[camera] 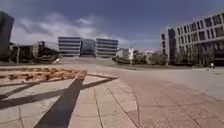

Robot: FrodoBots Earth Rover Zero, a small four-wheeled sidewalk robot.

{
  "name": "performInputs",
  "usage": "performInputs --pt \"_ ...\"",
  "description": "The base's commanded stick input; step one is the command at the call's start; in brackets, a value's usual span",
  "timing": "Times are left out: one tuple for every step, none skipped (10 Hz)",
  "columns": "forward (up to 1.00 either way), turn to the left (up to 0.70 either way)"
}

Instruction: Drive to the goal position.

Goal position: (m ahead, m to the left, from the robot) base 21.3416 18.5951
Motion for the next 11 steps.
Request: performInputs --pt "1.00 -0.01" --pt "1.00 -0.01" --pt "1.00 -0.01" --pt "1.00 -0.01" --pt "1.00 -0.01" --pt "1.00 -0.01" --pt "1.00 -0.08" --pt "1.00 -0.17" --pt "1.00 -0.29" --pt "1.00 -0.36" --pt "1.00 -0.21"
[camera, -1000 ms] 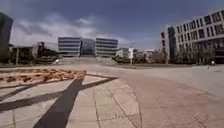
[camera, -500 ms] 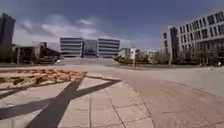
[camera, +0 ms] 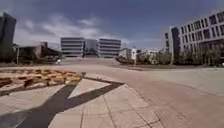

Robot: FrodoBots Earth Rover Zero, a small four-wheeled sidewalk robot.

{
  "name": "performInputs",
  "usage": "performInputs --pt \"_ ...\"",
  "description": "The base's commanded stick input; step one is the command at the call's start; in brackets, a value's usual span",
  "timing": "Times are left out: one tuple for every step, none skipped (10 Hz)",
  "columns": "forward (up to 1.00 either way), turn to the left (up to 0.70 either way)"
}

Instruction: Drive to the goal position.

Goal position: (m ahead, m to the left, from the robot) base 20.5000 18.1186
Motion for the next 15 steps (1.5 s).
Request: performInputs --pt "1.00 -0.01" --pt "1.00 -0.01" --pt "1.00 -0.01" --pt "1.00 -0.01" --pt "1.00 -0.01" --pt "1.00 -0.01" --pt "1.00 -0.01" --pt "1.00 -0.01" --pt "1.00 -0.01" --pt "1.00 -0.01" --pt "1.00 -0.01" --pt "1.00 -0.01" --pt "1.00 -0.01" --pt "1.00 -0.01" --pt "1.00 -0.01"
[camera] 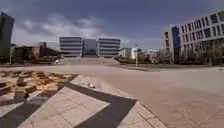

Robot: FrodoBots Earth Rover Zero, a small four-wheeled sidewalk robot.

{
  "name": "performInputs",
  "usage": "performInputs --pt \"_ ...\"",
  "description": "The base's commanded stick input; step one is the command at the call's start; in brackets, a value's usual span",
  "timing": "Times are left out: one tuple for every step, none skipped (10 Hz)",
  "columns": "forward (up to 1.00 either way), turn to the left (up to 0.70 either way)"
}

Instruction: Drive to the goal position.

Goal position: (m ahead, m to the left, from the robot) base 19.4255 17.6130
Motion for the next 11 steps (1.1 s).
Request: performInputs --pt "1.00 -0.01" --pt "1.00 -0.01" --pt "1.00 -0.01" --pt "1.00 -0.01" --pt "1.00 -0.06" --pt "1.00 -0.14" --pt "1.00 -0.24" --pt "1.00 -0.33" --pt "1.00 -0.03" --pt "1.00 -0.01" --pt "1.00 -0.01"
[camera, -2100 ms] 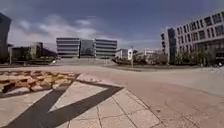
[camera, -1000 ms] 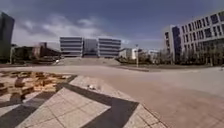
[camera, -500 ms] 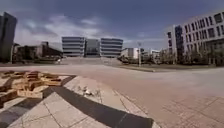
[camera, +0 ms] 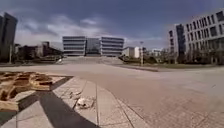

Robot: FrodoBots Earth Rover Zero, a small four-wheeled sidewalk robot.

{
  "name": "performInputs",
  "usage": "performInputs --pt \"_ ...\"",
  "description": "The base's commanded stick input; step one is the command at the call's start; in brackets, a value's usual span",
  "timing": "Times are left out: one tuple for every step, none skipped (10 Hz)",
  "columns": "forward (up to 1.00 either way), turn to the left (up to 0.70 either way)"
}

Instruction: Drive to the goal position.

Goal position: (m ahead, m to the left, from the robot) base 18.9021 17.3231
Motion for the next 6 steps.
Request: performInputs --pt "1.00 -0.01" --pt "1.00 -0.01" --pt "1.00 -0.01" --pt "1.00 -0.01" --pt "1.00 -0.01" --pt "1.00 -0.01"
